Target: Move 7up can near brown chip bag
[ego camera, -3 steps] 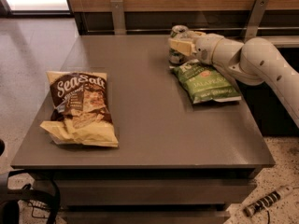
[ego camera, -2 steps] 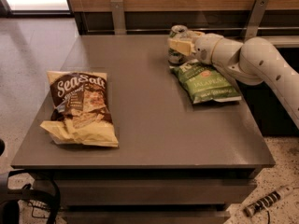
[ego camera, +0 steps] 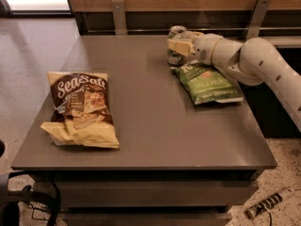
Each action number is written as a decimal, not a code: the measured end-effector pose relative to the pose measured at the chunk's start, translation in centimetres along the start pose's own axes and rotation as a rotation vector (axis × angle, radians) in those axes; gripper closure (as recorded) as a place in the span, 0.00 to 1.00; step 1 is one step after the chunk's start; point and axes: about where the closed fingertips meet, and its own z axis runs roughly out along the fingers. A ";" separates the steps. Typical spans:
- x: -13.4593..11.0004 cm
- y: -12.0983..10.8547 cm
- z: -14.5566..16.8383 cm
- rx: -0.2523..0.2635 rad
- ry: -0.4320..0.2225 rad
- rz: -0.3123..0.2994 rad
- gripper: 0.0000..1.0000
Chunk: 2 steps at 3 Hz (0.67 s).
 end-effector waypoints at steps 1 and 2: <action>-1.9 0.5 -0.1 -0.011 -0.006 -0.011 1.00; -5.2 1.7 -1.3 -0.029 -0.037 -0.038 1.00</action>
Offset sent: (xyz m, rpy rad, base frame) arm -0.0264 -0.0007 0.0742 0.0024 -0.0761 0.0327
